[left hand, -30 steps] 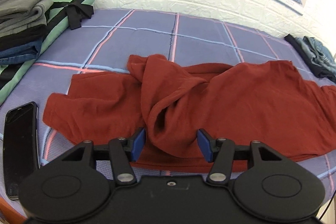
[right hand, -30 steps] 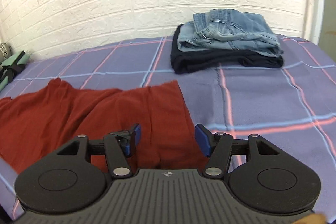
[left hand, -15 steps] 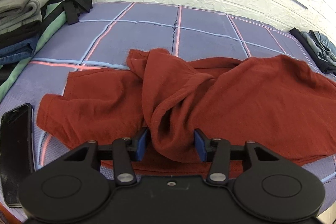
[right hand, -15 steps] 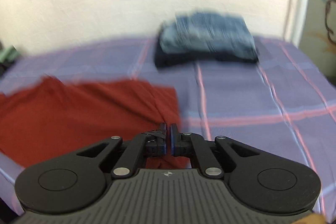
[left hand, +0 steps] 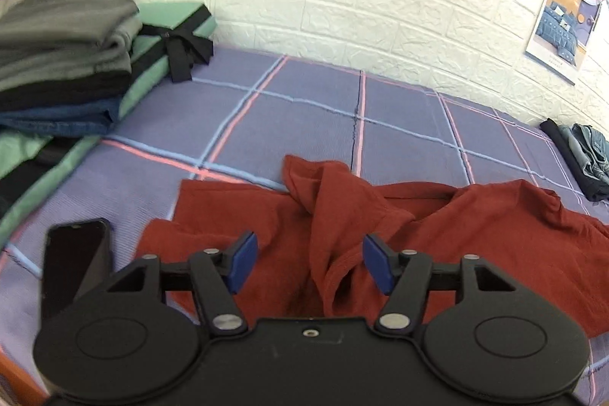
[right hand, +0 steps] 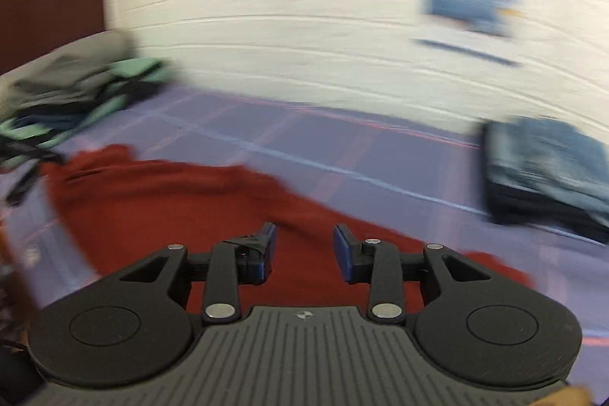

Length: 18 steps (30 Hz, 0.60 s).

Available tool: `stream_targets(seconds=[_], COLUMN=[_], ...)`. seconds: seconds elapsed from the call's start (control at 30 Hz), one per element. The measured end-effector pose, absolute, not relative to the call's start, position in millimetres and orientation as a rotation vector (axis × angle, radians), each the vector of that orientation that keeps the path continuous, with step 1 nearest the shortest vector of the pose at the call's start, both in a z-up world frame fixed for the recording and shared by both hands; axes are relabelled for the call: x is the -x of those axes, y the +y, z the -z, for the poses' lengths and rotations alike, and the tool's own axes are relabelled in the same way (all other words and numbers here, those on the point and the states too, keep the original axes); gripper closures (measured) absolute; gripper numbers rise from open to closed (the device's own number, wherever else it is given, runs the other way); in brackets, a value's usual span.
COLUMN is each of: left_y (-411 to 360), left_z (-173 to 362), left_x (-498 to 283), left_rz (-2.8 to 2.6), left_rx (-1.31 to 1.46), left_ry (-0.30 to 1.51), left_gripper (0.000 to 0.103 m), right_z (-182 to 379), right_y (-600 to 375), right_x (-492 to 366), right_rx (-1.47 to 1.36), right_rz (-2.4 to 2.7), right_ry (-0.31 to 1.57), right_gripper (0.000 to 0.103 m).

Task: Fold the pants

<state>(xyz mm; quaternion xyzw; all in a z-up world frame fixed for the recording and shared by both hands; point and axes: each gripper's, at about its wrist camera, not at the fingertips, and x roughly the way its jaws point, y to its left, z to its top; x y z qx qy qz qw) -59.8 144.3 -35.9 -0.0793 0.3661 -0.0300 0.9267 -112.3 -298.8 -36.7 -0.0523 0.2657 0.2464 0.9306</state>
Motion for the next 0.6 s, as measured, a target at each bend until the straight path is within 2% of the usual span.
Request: stream_targets(seconds=[0.3,0.6], left_y=[124,139], left_z=[55,66], left_x=[49,63], left_rz=[0.162,0.168], left_rx=[0.059,0.105], left_ry=[0.775,0.758], left_gripper=[0.000,0.000], right_z=[37,71], right_y=[-167,-101], right_x=[53,-24], right_rx=[0.007,-0.059], right_rz=[-0.847,-0.907], right_ry=[0.576,0.788], right_gripper=[0.045,0.044])
